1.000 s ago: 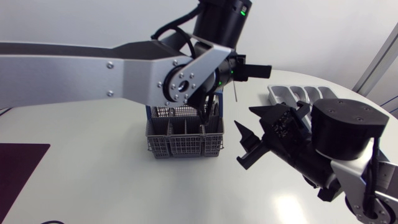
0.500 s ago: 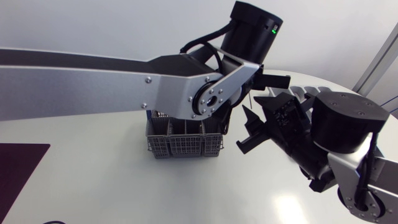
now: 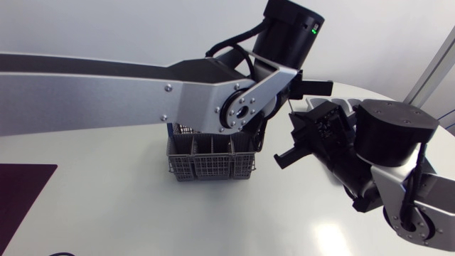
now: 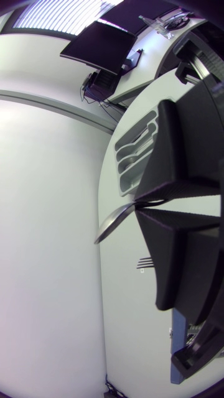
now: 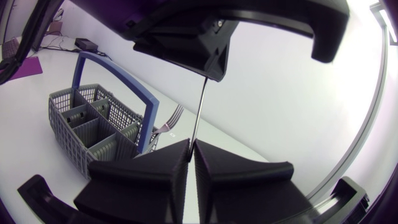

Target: Unload the cutlery basket into the drawer organizer.

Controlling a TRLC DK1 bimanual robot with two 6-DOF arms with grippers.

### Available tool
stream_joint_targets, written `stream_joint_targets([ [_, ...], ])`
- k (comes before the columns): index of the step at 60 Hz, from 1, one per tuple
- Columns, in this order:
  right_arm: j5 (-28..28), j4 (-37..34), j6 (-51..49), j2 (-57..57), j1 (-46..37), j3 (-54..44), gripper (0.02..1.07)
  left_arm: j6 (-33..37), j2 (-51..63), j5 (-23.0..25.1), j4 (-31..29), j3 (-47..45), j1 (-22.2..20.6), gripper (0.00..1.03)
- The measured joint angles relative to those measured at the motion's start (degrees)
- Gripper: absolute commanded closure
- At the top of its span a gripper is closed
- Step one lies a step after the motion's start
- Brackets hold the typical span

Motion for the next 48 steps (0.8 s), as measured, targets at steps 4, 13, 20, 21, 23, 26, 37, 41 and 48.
stream_joint_targets([
  [4, 0.3, 0.0, 0.0, 0.0, -0.1, 0.0, 1.01, 0.0, 0.0, 0.3, -0.3, 0.0, 0.2, 0.82],
  [13, -0.1, -0.3, 0.0, 0.0, -0.3, 0.2, 1.01, 0.0, 0.0, 2.4, -0.9, 0.0, 0.4, 0.67],
  [20, -0.8, -0.6, 0.0, 0.0, -0.4, 0.2, 1.01, 0.1, 0.0, 3.5, -0.9, 0.0, 0.5, 0.61],
  [21, -0.9, -0.8, 0.0, 0.0, -0.4, 0.2, 1.01, 0.1, 0.0, 3.7, -0.9, 0.0, 0.6, 0.6],
  [23, -1.2, -1.1, 0.0, 0.0, -0.4, 0.2, 1.01, 0.1, 0.0, 4.0, -0.9, 0.0, 0.6, 0.58],
  [26, -1.4, -1.8, 0.1, 0.0, -0.4, 0.4, 1.01, 0.1, 0.0, 4.3, -0.9, 0.0, 0.7, 0.57],
  [37, -5.5, -5.5, 0.4, -0.5, -1.8, 1.6, 1.01, 0.5, 0.0, 4.5, -0.9, 0.0, 1.0, 0.49],
  [41, -7.9, -7.0, 0.4, -1.1, -3.0, 1.9, 1.01, 0.9, 0.0, 4.7, -0.9, 0.0, 1.4, 0.47],
  [48, -11.8, -9.7, 0.4, -2.2, -5.0, 2.4, 1.01, 1.8, -0.3, 5.8, -0.9, 0.0, 1.9, 0.42],
])
